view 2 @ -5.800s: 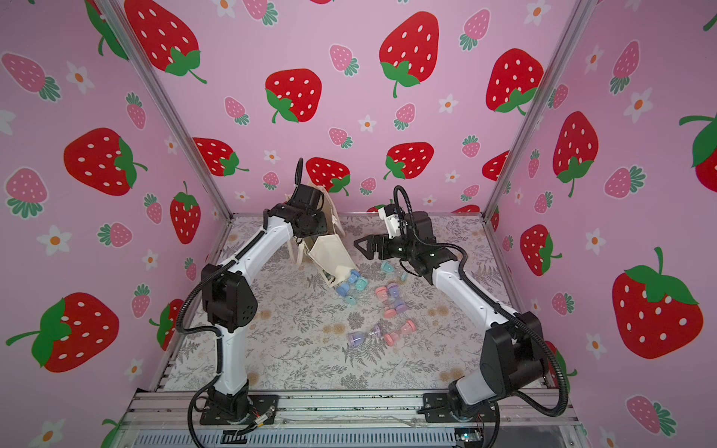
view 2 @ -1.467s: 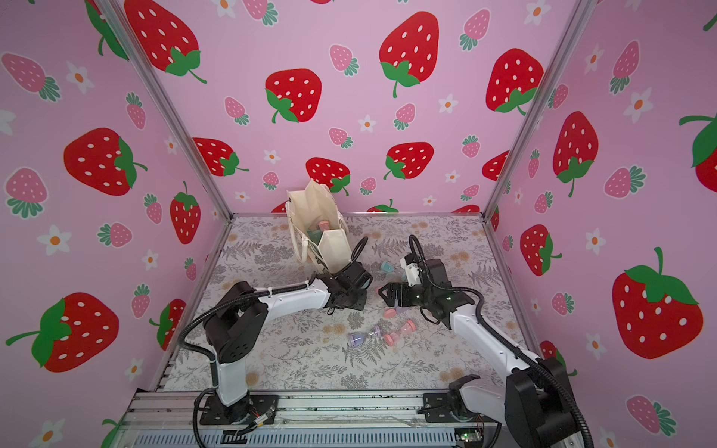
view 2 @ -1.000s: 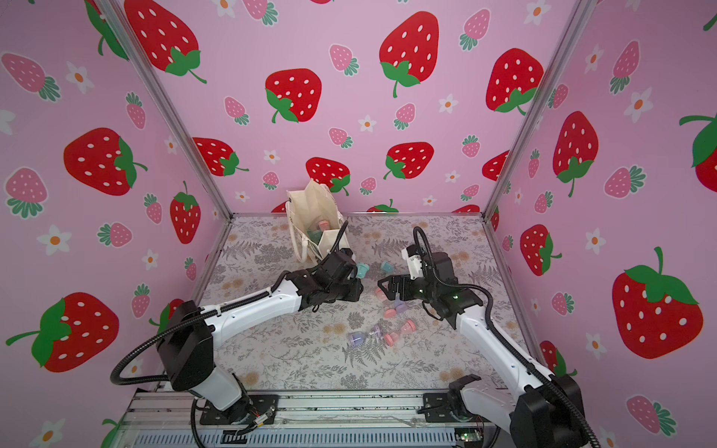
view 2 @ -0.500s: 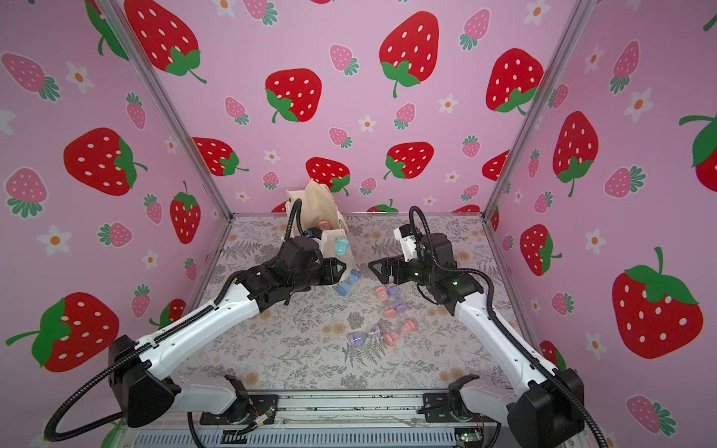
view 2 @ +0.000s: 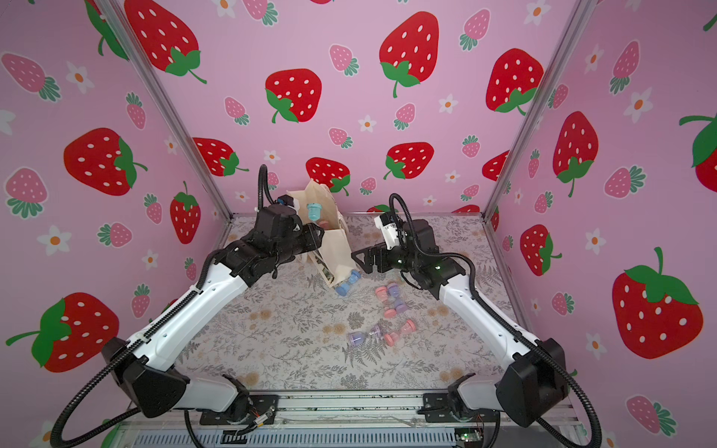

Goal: Put the hourglass into the canvas bag
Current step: Place the hourglass in the canvas bag.

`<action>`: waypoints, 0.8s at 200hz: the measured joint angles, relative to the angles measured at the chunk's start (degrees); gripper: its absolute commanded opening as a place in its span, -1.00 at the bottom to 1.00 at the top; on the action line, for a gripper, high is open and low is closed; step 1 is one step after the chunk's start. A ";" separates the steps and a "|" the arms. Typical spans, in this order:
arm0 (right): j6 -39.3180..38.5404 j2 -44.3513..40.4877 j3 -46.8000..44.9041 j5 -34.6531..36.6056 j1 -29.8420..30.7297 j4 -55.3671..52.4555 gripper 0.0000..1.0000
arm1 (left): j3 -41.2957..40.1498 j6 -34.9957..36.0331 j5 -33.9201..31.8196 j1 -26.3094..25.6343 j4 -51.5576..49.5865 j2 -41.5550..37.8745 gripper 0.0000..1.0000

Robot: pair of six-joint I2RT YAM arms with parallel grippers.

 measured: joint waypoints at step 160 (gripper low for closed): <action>-2.01 4.94 4.26 1.53 0.04 1.73 0.99 | 31.26 5.53 -3.89 7.61 -11.17 36.96 -0.34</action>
